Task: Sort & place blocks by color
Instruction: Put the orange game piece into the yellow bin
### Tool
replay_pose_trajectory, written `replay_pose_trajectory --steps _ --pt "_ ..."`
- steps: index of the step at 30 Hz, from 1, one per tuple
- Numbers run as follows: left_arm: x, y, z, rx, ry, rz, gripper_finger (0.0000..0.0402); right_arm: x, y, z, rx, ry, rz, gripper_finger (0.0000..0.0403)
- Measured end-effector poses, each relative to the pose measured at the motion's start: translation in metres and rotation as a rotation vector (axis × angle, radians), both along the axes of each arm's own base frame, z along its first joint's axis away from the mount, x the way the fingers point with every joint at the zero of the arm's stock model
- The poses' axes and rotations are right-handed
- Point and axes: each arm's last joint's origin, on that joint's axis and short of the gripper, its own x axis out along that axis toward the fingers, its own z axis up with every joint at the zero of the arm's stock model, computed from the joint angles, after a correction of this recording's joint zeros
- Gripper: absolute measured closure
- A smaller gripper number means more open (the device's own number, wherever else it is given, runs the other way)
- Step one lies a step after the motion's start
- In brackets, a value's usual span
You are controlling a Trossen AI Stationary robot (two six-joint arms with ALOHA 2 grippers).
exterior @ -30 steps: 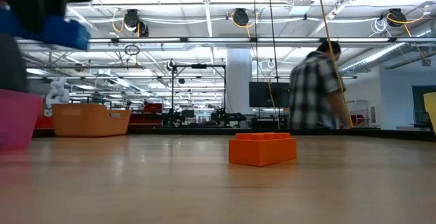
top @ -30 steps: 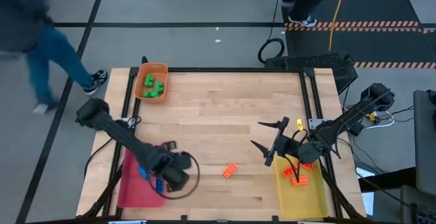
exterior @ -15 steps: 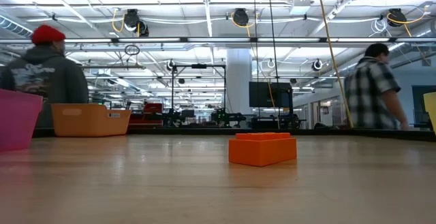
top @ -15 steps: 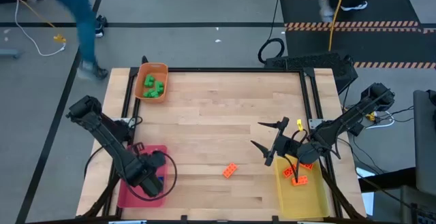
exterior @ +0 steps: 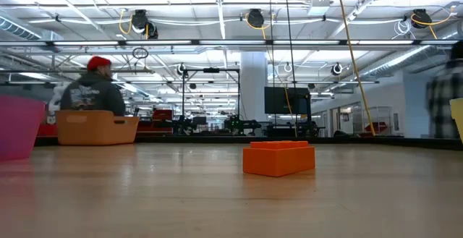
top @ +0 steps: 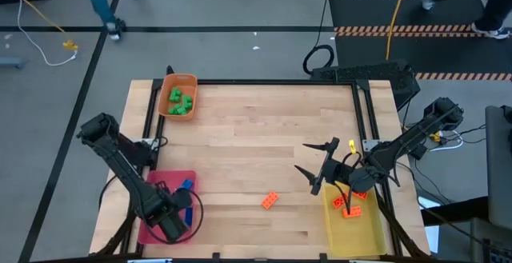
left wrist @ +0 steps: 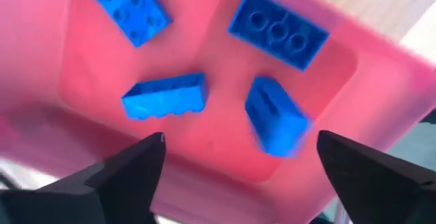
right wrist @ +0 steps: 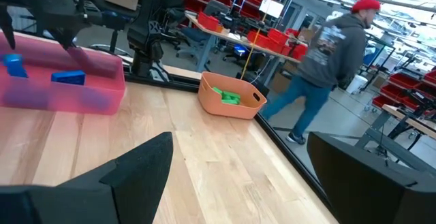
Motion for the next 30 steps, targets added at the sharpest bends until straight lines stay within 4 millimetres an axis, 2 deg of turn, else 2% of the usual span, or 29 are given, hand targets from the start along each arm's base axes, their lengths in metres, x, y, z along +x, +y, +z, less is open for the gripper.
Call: replay_pose_trajectory --steps 5,13,20,23,30 --pt "0.001 0.003 0.0 0.014 0.011 0.015 0.0011 0.0 0.0 0.0 0.0 0.0 0.0 0.0067" --pt "0.026 0.025 0.0 0.044 -0.06 0.052 0.0074 0.0 -0.001 -0.002 0.043 -0.007 -0.001 0.0067" --pt "0.064 0.043 0.005 0.166 -0.39 -0.091 0.0127 0.002 -0.001 -0.004 0.068 0.019 0.066 0.0067" --pt "0.085 0.05 0.008 0.161 -0.529 -0.168 0.0142 0.006 -0.002 -0.001 0.113 0.038 0.131 0.0067" --pt "0.122 0.082 0.02 0.301 -0.754 -0.256 0.0176 0.029 -0.001 -0.001 0.173 0.233 0.203 0.0067"
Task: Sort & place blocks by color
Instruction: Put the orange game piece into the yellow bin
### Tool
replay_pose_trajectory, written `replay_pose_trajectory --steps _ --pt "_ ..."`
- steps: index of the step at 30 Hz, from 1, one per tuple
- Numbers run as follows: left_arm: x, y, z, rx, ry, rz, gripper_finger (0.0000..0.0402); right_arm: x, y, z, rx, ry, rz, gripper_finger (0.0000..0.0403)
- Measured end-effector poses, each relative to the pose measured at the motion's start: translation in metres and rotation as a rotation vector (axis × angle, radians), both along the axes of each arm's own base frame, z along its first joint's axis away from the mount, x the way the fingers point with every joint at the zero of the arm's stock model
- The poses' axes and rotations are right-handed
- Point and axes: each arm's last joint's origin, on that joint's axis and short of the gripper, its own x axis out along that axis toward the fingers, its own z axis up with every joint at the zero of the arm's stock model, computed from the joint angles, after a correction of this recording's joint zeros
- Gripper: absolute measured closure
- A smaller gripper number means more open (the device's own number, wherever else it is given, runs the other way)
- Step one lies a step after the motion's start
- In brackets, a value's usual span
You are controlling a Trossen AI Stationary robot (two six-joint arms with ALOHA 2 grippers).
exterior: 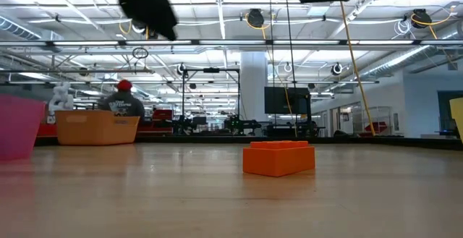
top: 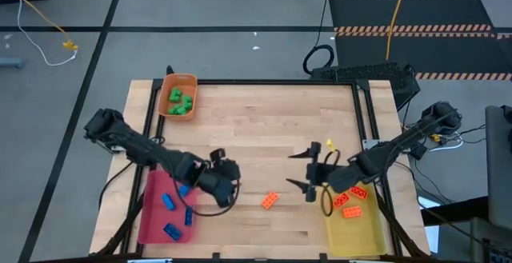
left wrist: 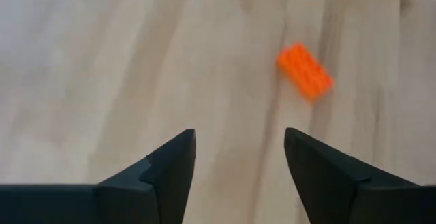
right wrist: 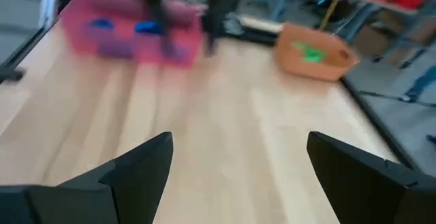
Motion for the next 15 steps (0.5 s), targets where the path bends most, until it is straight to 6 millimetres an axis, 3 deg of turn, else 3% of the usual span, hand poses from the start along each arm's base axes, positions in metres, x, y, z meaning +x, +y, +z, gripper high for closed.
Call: replay_pose_trajectory --steps 8,15 --pt "0.018 0.03 0.022 0.059 -0.263 -0.109 0.0217 0.033 0.022 -0.011 0.016 0.203 0.133 0.0067" --pt "-0.004 0.054 0.005 -0.026 -0.555 -0.192 0.0245 0.053 0.036 -0.033 0.056 0.32 0.187 0.0067"
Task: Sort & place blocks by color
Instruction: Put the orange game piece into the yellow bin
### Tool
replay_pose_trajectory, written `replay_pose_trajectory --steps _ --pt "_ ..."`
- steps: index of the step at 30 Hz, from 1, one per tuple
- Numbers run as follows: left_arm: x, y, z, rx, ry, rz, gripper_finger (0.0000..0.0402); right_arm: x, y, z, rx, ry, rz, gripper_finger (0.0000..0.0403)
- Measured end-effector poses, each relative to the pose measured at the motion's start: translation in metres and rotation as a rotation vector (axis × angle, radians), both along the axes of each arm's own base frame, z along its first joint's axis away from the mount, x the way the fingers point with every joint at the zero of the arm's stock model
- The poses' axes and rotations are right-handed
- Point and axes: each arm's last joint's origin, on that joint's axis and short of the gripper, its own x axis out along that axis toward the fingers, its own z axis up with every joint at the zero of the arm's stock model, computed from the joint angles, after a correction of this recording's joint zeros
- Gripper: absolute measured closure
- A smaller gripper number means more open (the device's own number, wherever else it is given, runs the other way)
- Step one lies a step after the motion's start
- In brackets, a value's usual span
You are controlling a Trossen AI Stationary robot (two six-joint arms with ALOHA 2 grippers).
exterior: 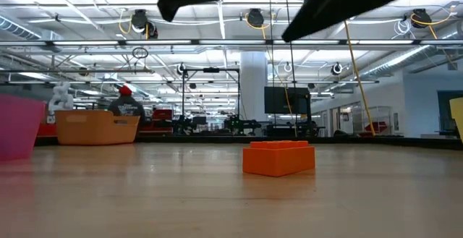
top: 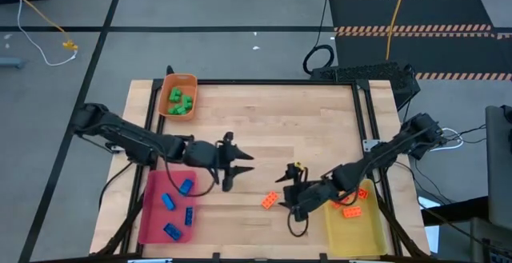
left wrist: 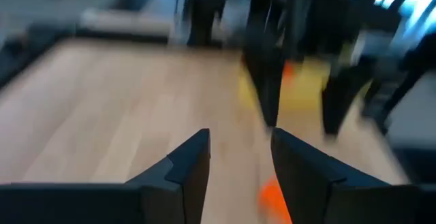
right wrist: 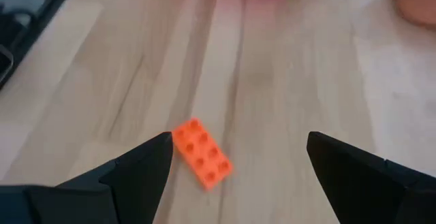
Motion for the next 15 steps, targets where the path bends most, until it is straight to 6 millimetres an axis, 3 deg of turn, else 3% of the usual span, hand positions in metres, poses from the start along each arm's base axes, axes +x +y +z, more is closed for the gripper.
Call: replay_pose_trajectory --steps 8,15 --pt "-0.022 0.013 -0.022 -0.044 -0.29 -0.021 0.0243 0.037 -0.003 -0.026 0.048 0.096 0.048 0.0067" --pt "-0.028 0.012 -0.033 -0.047 -0.291 -0.03 0.0224 0.053 -0.009 -0.053 0.093 0.204 0.09 0.0067"
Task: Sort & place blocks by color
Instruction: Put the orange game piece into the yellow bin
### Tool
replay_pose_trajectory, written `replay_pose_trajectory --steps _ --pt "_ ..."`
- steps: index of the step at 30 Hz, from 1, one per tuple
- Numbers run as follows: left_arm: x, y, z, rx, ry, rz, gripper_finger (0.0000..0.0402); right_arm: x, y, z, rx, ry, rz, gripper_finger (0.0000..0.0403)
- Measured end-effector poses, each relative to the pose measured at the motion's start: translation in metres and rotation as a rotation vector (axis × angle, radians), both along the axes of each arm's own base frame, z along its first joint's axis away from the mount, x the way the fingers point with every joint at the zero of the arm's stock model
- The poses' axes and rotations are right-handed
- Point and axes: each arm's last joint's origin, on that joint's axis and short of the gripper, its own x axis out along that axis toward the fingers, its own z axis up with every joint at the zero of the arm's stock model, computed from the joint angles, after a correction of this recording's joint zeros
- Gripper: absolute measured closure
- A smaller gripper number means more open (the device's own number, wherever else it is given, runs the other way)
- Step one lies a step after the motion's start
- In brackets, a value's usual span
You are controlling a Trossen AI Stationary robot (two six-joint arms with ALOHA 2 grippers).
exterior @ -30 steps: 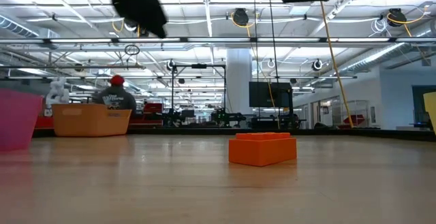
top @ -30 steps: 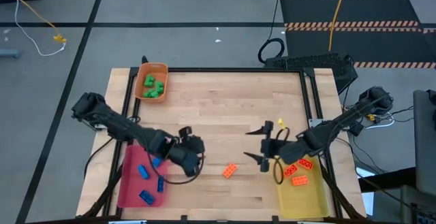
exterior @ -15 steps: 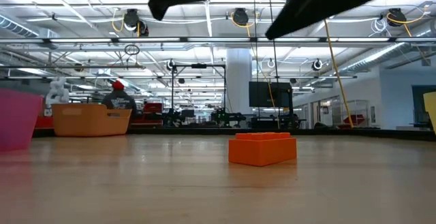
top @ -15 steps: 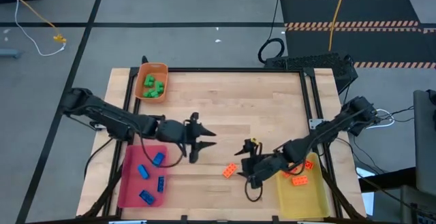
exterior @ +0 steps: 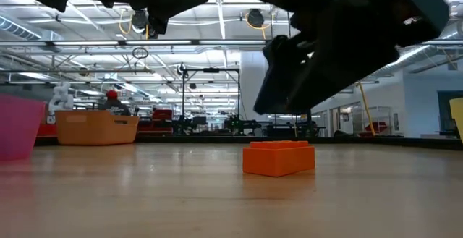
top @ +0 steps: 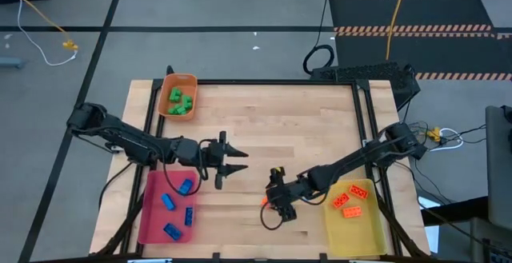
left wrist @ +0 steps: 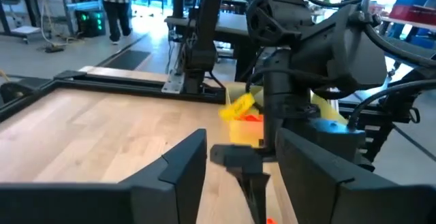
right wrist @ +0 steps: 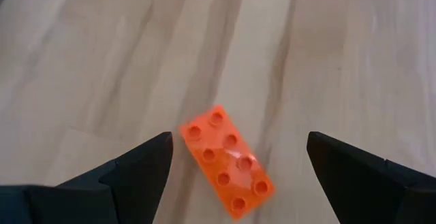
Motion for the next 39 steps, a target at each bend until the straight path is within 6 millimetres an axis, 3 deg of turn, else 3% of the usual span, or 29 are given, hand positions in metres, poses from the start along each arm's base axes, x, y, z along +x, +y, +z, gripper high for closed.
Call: replay_pose_trajectory --steps 11,27,39 --pt "-0.001 -0.008 0.002 0.041 -0.016 -0.031 0.0198 0.007 -0.01 -0.012 0.042 0.035 -0.02 0.0067" --pt "-0.003 -0.013 0.002 0.041 -0.017 -0.051 0.0202 -0.003 -0.018 -0.031 0.051 0.025 -0.042 0.0067" --pt "-0.003 -0.013 0.002 0.042 -0.015 -0.052 0.0202 -0.01 -0.016 -0.04 0.067 0.012 -0.04 0.0111"
